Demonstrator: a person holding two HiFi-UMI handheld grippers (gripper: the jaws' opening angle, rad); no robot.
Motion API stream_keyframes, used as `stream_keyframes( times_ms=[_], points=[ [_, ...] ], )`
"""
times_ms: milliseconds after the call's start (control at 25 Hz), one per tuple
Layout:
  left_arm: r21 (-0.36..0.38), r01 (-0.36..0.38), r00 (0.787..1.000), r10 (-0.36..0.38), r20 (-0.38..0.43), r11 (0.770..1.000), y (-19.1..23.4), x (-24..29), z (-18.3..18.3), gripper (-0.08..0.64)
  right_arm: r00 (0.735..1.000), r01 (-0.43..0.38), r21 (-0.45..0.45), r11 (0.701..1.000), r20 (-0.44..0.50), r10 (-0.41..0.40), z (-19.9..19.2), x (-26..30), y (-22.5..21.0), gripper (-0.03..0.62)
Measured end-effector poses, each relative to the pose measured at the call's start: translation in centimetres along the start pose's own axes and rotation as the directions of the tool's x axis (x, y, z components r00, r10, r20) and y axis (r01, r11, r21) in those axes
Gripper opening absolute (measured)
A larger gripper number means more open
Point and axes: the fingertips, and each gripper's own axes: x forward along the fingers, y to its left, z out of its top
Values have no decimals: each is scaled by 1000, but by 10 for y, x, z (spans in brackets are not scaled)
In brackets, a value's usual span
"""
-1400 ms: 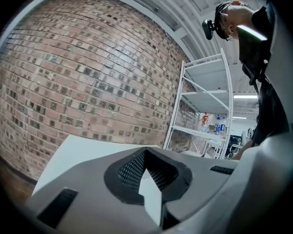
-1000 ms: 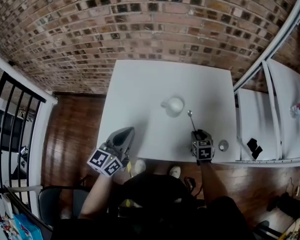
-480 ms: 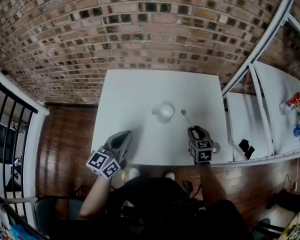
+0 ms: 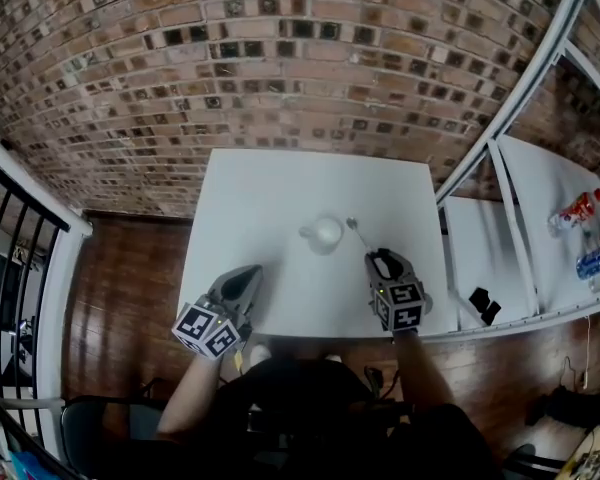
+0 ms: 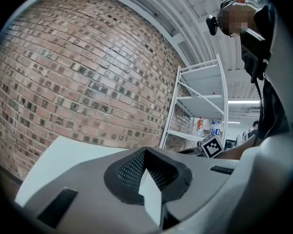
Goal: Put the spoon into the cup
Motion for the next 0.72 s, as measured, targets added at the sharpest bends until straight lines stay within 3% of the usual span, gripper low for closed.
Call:
stream_keyframes(
  times_ms=[320, 720],
  points=[
    [-2, -45, 999, 45, 19, 999, 9, -14, 3, 3, 994, -106, -41, 994, 15, 107, 11, 17, 37, 127],
    [-2, -122, 991, 122, 54, 993, 26, -39, 14, 5, 986, -158, -89, 983, -70, 153, 9, 58, 63, 127]
  ],
)
